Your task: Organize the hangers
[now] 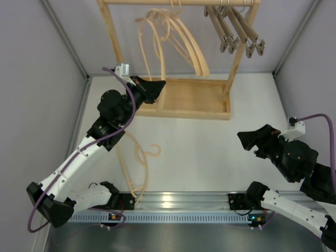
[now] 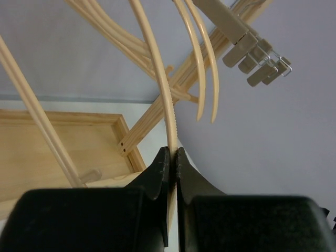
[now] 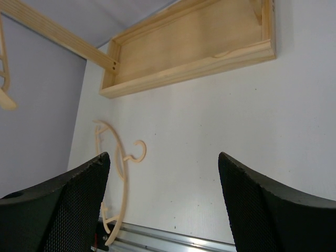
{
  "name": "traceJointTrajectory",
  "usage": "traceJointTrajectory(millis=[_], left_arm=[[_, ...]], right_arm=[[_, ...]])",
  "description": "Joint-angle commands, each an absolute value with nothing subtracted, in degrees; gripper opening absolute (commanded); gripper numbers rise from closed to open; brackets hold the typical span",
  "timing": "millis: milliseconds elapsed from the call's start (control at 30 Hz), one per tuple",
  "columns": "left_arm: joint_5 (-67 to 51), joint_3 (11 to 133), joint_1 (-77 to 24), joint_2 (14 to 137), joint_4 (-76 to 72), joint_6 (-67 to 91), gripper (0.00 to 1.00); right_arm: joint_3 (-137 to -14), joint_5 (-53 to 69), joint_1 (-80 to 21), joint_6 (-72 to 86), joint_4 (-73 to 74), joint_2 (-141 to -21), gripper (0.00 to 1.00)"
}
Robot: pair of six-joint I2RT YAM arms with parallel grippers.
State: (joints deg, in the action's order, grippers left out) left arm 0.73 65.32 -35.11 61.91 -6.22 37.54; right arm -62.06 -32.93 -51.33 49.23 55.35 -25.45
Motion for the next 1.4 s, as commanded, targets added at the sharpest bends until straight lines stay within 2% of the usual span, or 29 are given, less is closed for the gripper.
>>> traceJointTrajectory(millis=[0, 367, 833, 1067, 1367], left_arm=[[2.7, 70.7, -34.9, 64.1, -12.7, 35.5, 0.00], [2.7, 80.7, -32.4, 71.1, -12.9, 35.5, 0.00], [-7.0, 89.2, -25.3, 81.6, -12.4, 42.1, 0.00], [-8.2, 90.3, -24.8, 84.1, -13.0, 43.6, 0.00], [-7.9, 85.4, -24.7, 82.4, -15.2, 45.2, 0.00]], right_arm=[[-65.0, -33.0, -51.9, 47.9, 54.8, -26.5, 0.81], [-65.5, -32.9, -51.9, 47.5, 54.8, -26.9, 0.81], [-66.9, -33.0, -51.9, 47.2, 55.9, -26.6, 0.81], [-67.5, -33.2, -51.9, 47.4, 56.8, -26.3, 0.81], [-67.5, -33.5, -51.9, 47.6, 57.6, -25.5, 0.81]])
